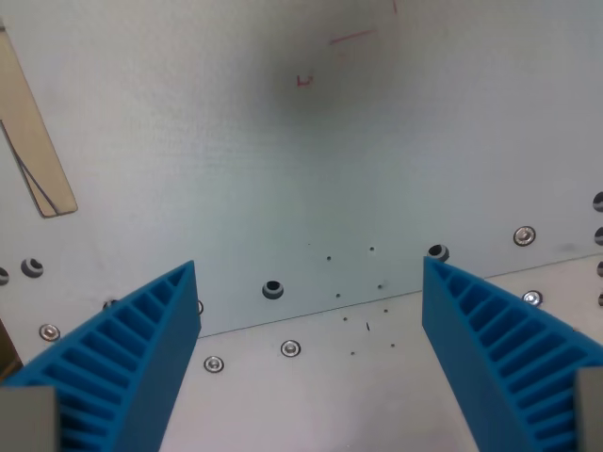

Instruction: Rotate around base positive z

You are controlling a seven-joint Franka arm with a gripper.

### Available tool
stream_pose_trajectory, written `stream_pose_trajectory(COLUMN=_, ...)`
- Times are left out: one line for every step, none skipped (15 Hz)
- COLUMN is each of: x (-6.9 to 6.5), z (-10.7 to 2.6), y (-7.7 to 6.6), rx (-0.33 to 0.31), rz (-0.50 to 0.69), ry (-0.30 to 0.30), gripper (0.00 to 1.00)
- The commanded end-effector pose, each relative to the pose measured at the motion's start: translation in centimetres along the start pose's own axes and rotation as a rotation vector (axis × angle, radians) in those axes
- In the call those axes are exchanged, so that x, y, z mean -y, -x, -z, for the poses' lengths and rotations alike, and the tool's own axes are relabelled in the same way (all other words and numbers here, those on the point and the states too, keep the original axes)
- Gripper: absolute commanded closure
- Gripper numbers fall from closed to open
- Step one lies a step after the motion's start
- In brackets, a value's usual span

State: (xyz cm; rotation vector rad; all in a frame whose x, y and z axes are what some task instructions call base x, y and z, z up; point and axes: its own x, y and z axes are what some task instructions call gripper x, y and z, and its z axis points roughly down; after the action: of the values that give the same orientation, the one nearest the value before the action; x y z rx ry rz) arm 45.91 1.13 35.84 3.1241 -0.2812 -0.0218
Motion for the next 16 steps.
stream_pose_trajectory(x=-0.06, z=0.30, y=0.03, rx=-0.008, rz=0.132, ry=0.002, gripper=0.00)
stream_pose_trajectory(x=-0.06, z=0.30, y=0.03, rx=-0.008, rz=0.146, ry=0.002, gripper=0.00)
stream_pose_trajectory(x=-0.06, z=0.30, y=0.03, rx=-0.008, rz=0.159, ry=0.003, gripper=0.00)
stream_pose_trajectory(x=-0.06, z=0.30, y=0.03, rx=-0.008, rz=0.172, ry=0.003, gripper=0.00)
stream_pose_trajectory(x=-0.06, z=0.30, y=0.03, rx=-0.008, rz=0.186, ry=0.003, gripper=0.00)
stream_pose_trajectory(x=-0.06, z=0.30, y=0.03, rx=-0.008, rz=0.199, ry=0.003, gripper=0.00)
stream_pose_trajectory(x=-0.06, z=0.30, y=0.03, rx=-0.008, rz=0.212, ry=0.003, gripper=0.00)
stream_pose_trajectory(x=-0.06, z=0.30, y=0.03, rx=-0.008, rz=0.226, ry=0.004, gripper=0.00)
stream_pose_trajectory(x=-0.06, z=0.30, y=0.03, rx=-0.008, rz=0.239, ry=0.004, gripper=0.00)
stream_pose_trajectory(x=-0.06, z=0.30, y=0.03, rx=-0.008, rz=0.252, ry=0.004, gripper=0.00)
stream_pose_trajectory(x=-0.06, z=0.30, y=0.03, rx=-0.009, rz=0.266, ry=0.004, gripper=0.00)
stream_pose_trajectory(x=-0.06, z=0.30, y=0.03, rx=-0.009, rz=0.279, ry=0.005, gripper=0.00)
stream_pose_trajectory(x=-0.06, z=0.30, y=0.03, rx=-0.009, rz=0.292, ry=0.005, gripper=0.00)
stream_pose_trajectory(x=-0.06, z=0.30, y=0.03, rx=-0.009, rz=0.306, ry=0.005, gripper=0.00)
stream_pose_trajectory(x=-0.06, z=0.30, y=0.03, rx=-0.009, rz=0.319, ry=0.005, gripper=0.00)
stream_pose_trajectory(x=-0.06, z=0.30, y=0.03, rx=-0.009, rz=0.332, ry=0.006, gripper=0.00)
